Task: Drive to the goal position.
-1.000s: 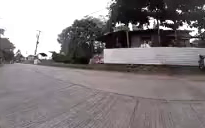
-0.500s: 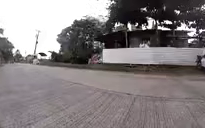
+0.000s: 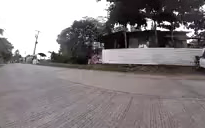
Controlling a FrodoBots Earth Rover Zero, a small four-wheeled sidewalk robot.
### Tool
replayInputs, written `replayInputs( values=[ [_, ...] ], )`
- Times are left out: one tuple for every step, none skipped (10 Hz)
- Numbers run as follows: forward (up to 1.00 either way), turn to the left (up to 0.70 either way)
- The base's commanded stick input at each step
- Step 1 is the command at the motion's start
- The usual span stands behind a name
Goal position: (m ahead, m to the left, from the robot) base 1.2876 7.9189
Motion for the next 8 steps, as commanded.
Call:
replayInputs(
  values=[
    [-0.7, 0.0],
    [-0.7, 0.0],
    [-0.7, 0.0],
    [-0.7, 0.0],
    [-0.7, 0.0],
    [-0.18, 0.0],
    [0.0, 0.0],
    [0.0, 0.0]
  ],
)
